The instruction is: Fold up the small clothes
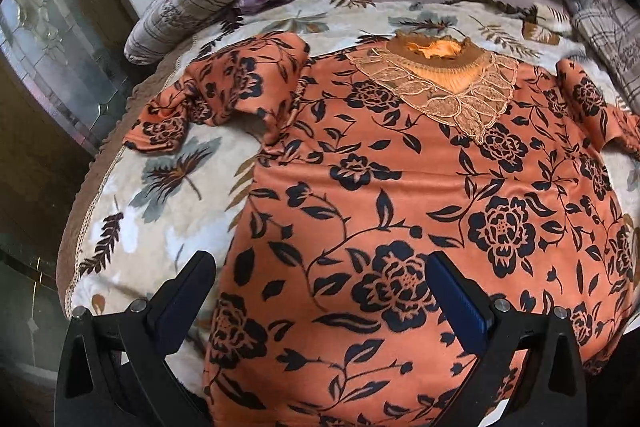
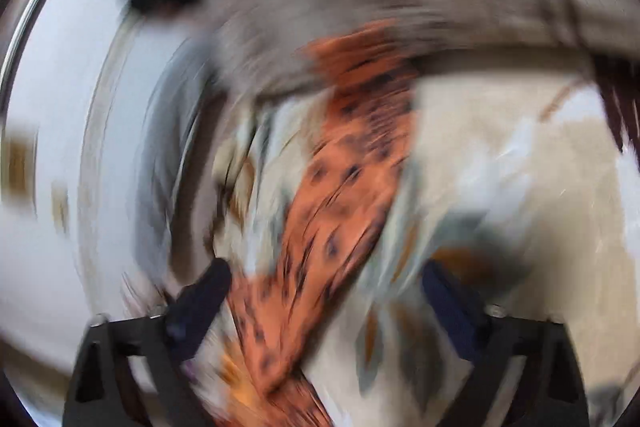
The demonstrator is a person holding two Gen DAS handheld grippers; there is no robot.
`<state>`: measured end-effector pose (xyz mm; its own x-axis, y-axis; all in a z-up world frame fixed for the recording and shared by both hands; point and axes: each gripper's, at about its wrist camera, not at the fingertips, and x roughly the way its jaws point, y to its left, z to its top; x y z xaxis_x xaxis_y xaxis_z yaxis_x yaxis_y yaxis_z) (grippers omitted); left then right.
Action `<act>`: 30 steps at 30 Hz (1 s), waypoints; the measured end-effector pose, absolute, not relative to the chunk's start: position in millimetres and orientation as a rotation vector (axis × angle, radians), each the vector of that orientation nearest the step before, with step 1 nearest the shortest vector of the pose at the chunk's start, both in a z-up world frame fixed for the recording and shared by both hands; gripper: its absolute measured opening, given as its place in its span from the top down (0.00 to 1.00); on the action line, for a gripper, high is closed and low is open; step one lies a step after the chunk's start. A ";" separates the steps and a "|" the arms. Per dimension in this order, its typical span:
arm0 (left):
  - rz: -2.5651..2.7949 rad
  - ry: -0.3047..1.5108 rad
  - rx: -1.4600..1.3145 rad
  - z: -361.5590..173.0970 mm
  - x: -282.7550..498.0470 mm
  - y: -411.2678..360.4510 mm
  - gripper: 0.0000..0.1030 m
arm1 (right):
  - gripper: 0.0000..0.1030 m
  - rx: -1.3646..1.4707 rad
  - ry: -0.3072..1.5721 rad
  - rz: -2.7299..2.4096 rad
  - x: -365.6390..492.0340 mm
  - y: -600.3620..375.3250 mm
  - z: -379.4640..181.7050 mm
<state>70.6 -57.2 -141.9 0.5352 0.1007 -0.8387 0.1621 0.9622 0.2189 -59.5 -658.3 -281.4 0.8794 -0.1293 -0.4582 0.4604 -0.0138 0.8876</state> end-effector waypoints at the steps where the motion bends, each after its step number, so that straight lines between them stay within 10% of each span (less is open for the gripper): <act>1: -0.044 1.009 0.295 -143.6 72.2 -62.2 0.00 | 0.21 1.517 0.255 -0.509 -60.6 -667.2 -281.9; 12: -0.080 1.037 0.368 -156.7 84.8 -92.6 0.00 | 0.28 1.253 0.310 -0.792 -7.8 -725.5 -273.9; 16: -0.074 1.028 0.364 -154.2 85.5 -92.5 0.00 | 0.84 1.195 0.364 -0.789 8.7 -732.7 -284.3; 18: -0.073 1.026 0.354 -153.3 86.0 -91.2 0.00 | 0.92 1.222 0.349 -0.753 13.6 -726.8 -281.1; 30: -0.059 0.963 0.271 -134.1 72.4 -42.4 0.00 | 0.93 1.089 0.206 0.016 93.1 -527.3 -125.1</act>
